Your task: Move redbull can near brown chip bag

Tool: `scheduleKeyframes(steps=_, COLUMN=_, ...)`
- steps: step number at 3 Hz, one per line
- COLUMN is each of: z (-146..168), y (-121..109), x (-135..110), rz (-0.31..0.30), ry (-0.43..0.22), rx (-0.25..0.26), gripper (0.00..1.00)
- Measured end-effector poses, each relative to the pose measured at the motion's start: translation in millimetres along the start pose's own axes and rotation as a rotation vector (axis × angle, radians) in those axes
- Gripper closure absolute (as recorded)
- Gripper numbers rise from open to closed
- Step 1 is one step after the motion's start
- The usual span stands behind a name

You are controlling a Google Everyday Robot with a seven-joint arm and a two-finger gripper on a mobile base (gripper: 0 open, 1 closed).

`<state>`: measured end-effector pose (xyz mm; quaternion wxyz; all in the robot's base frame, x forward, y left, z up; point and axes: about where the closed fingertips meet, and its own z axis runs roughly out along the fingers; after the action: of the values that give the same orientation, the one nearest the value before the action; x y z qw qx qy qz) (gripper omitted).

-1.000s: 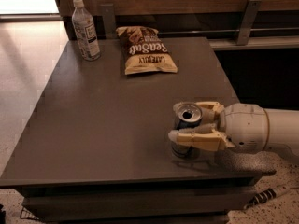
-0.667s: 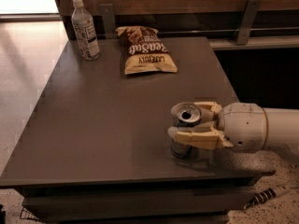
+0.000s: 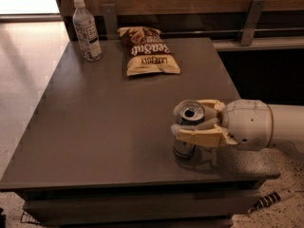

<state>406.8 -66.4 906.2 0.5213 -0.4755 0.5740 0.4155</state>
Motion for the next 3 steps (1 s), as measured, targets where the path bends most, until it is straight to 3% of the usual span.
scheduleKeyframes(steps=1, z=-12, y=-38, x=-30, rz=0.023, ry=0.012, rx=0.010, gripper=1.00)
scheduleKeyframes(steps=2, z=-29, y=-115, x=-68, rz=0.080, ry=0.052, rx=0.043, gripper=1.00)
scheduleKeyframes(steps=3, z=-28, y=-169, x=-77, rz=0.108, ry=0.066, rx=0.052, gripper=1.00)
